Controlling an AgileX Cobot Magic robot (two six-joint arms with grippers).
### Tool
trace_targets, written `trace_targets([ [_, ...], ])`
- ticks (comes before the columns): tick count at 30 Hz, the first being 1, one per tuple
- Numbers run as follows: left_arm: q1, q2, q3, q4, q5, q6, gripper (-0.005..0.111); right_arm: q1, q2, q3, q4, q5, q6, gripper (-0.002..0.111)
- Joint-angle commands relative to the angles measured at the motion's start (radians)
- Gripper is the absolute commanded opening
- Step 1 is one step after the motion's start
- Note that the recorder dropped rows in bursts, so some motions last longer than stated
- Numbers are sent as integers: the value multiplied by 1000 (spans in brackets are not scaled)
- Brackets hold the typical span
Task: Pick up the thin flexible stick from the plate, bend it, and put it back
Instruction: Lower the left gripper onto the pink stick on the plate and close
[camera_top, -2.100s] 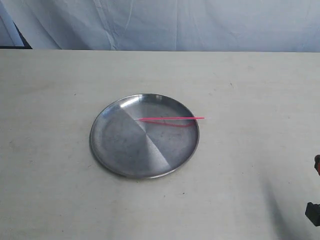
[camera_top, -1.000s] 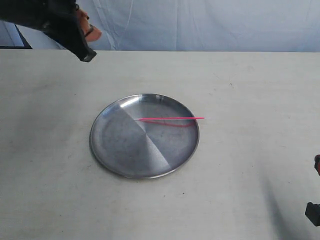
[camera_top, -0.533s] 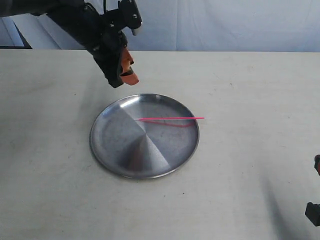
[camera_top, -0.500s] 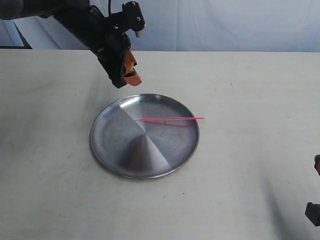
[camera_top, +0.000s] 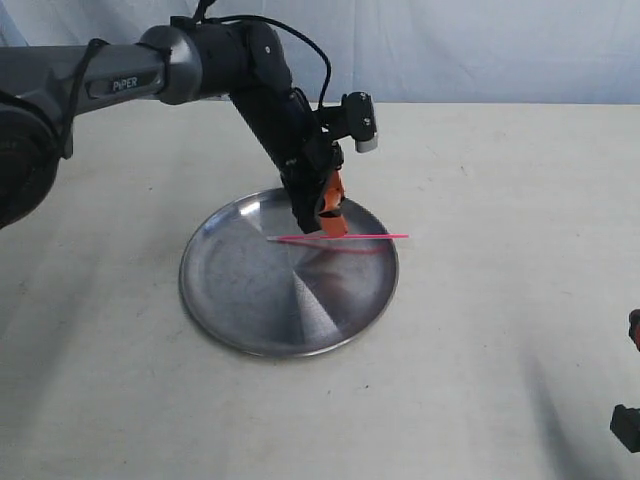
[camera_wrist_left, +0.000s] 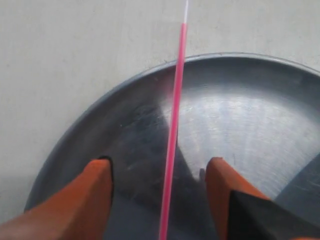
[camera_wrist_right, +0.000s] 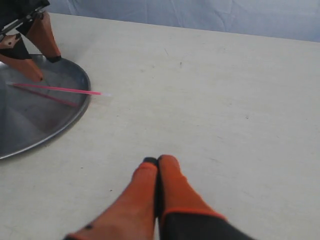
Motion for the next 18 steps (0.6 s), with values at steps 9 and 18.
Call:
trace_targets([
  [9, -5, 40, -8, -11, 0, -11, 54, -4, -6, 2, 1, -13, 0, 0],
  [18, -5, 76, -8, -18, -8, -11, 54, -4, -6, 2, 1, -13, 0, 0],
])
